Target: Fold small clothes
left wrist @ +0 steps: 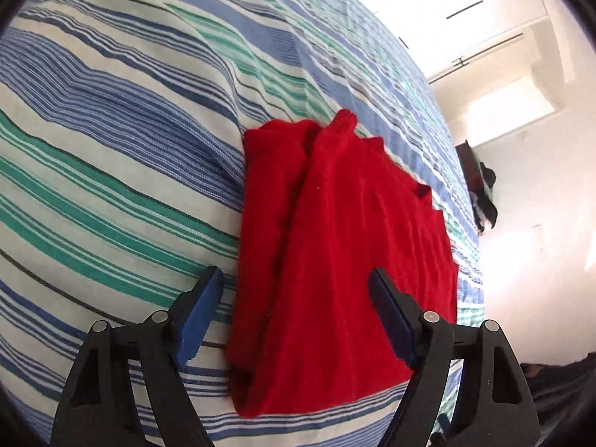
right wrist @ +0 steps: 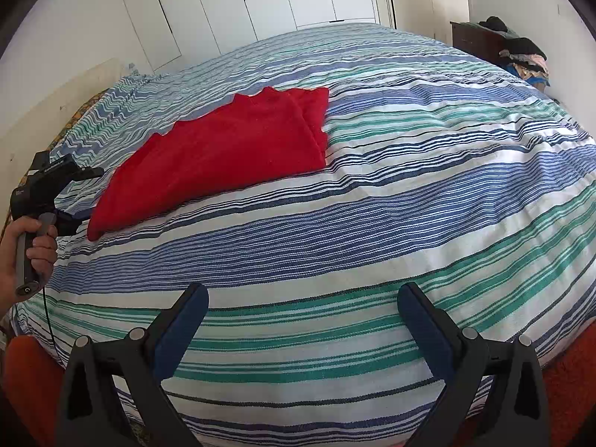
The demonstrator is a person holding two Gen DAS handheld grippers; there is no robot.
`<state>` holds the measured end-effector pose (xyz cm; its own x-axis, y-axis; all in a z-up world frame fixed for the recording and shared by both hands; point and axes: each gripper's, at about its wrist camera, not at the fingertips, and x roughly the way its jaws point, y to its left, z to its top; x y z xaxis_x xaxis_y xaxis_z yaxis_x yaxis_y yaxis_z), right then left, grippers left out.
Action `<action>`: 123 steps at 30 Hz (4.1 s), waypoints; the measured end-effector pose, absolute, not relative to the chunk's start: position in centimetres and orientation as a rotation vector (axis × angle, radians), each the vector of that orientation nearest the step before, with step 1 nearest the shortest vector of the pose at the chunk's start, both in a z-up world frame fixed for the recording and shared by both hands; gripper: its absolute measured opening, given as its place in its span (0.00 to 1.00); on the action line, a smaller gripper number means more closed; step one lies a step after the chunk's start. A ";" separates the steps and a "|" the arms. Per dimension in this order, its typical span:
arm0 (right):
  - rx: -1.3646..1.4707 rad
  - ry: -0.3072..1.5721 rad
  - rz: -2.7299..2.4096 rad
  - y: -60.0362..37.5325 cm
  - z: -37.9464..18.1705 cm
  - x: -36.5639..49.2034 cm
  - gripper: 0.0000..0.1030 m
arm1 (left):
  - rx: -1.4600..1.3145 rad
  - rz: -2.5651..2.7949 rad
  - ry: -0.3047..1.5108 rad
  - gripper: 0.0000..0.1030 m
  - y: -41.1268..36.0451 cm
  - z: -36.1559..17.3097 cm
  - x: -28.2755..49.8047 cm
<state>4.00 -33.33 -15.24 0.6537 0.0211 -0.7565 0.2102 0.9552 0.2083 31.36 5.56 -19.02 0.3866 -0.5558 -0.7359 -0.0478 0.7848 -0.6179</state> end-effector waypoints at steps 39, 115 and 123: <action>0.556 0.720 -0.066 -38.7 -12.2 5.6 0.98 | -0.178 -0.389 1.022 0.90 -3.8 -12.2 21.8; 0.425 1.032 0.178 -40.5 -16.3 31.4 0.54 | 0.085 -0.357 1.069 0.89 -17.7 -16.5 27.9; 0.337 0.909 0.245 -39.6 -10.9 27.9 0.54 | 0.100 -0.346 1.052 0.89 -18.0 -16.1 27.5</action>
<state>27.89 -39.56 -10.90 0.5926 0.3466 -0.7271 -0.0650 0.9204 0.3857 27.54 -18.01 -16.07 0.4476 -0.2315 -0.8638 0.3259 0.9417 -0.0835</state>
